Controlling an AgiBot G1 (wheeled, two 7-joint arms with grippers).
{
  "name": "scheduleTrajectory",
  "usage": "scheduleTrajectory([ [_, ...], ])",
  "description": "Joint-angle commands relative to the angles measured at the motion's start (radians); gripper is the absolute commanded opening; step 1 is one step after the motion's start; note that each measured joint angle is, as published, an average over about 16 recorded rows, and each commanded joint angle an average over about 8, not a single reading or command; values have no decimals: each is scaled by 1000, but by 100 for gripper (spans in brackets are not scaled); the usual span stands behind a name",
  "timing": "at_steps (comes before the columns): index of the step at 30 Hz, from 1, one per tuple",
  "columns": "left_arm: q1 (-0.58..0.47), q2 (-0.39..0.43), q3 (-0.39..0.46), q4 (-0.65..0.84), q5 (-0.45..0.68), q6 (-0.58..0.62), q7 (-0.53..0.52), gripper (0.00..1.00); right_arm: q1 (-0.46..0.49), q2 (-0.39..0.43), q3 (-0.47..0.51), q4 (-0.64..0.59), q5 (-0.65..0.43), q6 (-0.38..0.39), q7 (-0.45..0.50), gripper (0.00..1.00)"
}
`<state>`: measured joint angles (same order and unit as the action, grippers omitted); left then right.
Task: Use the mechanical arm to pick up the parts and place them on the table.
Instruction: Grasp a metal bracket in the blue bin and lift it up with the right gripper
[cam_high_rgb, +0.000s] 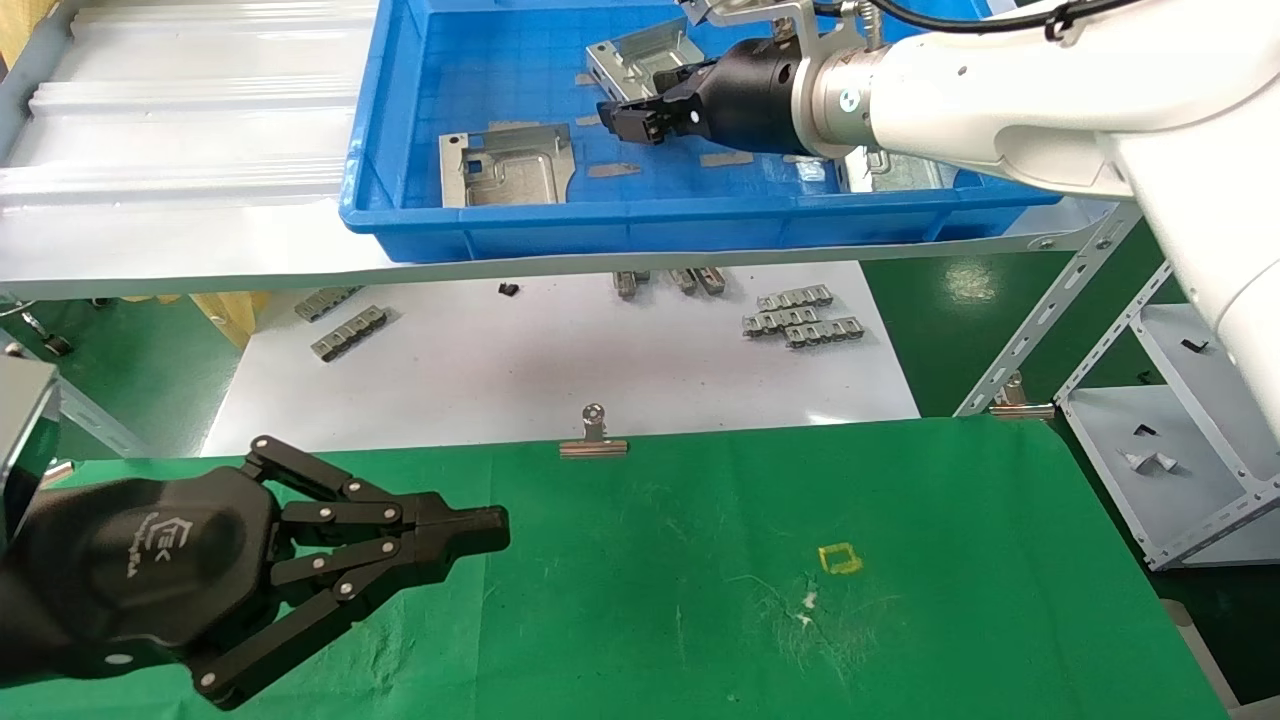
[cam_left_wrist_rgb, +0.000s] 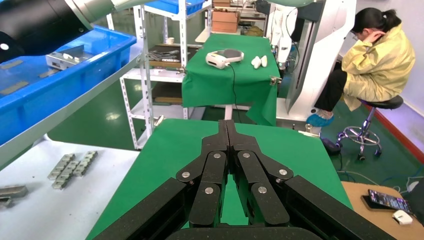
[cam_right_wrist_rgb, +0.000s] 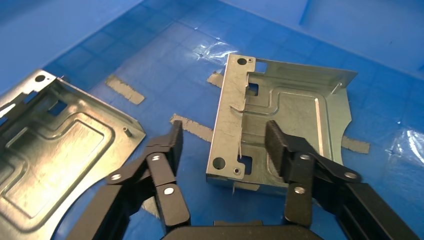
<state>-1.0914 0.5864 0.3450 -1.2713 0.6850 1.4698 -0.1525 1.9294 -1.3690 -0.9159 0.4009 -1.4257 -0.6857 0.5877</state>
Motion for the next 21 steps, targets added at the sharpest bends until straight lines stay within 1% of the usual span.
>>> scheduleTrajectory([
  [1, 0, 0, 0, 0, 0, 0, 0, 80, -7, 0, -16, 8, 18, 23, 12, 0],
  [2, 0, 0, 0, 0, 0, 0, 0, 93, -8, 0, -25, 11, 25, 31, 16, 0],
  [3, 0, 0, 0, 0, 0, 0, 0, 100, -9, 0, -34, 15, 33, 39, 20, 0],
  [15, 0, 0, 0, 0, 0, 0, 0, 100, -6, 3, -139, 49, 107, 102, 41, 0],
  [18, 0, 0, 0, 0, 0, 0, 0, 100, 5, 7, -147, 56, 132, 113, 21, 0],
  [21, 0, 0, 0, 0, 0, 0, 0, 100, 20, 16, -137, 61, 167, 107, -21, 0],
])
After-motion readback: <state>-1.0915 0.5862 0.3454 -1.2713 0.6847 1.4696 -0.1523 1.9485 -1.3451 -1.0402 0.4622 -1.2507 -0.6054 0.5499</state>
